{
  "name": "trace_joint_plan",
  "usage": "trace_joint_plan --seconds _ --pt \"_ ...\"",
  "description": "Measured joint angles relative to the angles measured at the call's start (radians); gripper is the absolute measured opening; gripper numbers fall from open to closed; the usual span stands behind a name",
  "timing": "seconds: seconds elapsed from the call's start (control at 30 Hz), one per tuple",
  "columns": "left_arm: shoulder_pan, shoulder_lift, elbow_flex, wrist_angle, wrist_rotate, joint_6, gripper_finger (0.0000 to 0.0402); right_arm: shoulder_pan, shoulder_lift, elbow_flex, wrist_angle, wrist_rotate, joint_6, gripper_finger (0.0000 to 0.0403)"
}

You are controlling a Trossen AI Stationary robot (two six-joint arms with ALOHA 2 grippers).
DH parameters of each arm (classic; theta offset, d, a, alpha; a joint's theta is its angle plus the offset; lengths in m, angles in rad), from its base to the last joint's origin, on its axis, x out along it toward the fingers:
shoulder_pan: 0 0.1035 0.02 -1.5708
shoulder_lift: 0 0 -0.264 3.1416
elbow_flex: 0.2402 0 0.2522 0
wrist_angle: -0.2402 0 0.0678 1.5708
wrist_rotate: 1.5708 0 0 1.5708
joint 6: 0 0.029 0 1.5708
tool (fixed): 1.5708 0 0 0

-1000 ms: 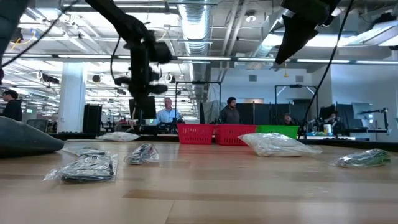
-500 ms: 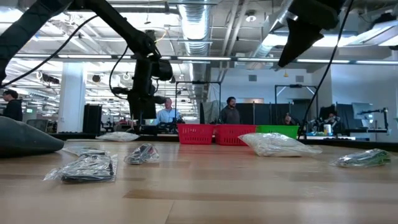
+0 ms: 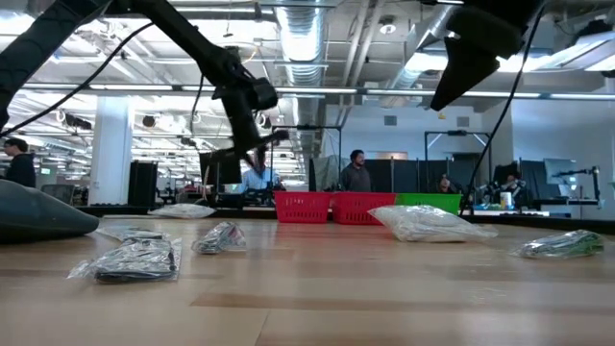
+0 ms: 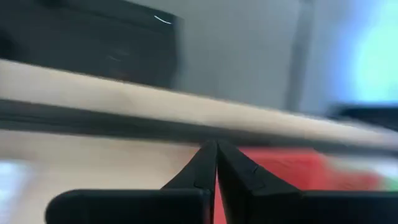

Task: Pick & Place Travel size toiletries

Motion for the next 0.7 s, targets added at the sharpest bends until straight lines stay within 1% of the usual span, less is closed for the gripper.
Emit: trace_joint_plan --seconds 0.03,0.1,0.2,0.27,0.33,0.5,0.57,0.67,0.7 --pt "-0.003 -0.010 0.000 0.008 0.022 -0.002 0.0007 0.000 0.001 0.000 0.001 0.000 0.000 0.0053" --pt "-0.021 -0.036 0.000 0.024 0.006 -0.031 0.0010 0.000 0.001 0.000 0.006 0.000 0.001 0.0053" --pt "-0.062 -0.082 -0.018 0.006 -0.106 -0.144 0.0017 0.000 0.001 0.000 0.008 -0.001 0.001 0.0053" --pt "-0.086 -0.117 -0.033 0.008 -0.170 -0.162 0.0021 0.000 0.001 0.001 0.010 -0.002 0.001 0.0053" --pt "-0.104 -0.170 -0.045 0.022 -0.211 -0.163 0.0023 0.000 0.001 0.001 0.011 -0.003 0.001 0.0053" --pt "-0.141 -0.307 -0.079 0.031 -0.228 -0.164 0.0022 0.000 0.001 0.001 0.013 -0.003 0.001 0.0053" --pt "-0.167 -0.360 -0.084 0.049 -0.300 -0.157 0.0021 0.000 0.001 0.001 0.016 -0.007 0.002 0.0053" --pt "-0.205 -0.423 -0.094 0.114 -0.492 -0.167 0.0020 -0.006 0.001 0.009 0.022 -0.022 0.002 0.0053" --pt "-0.214 -0.441 -0.095 0.123 -0.538 -0.160 0.0020 -0.010 0.001 0.015 0.026 -0.026 0.002 0.0053"
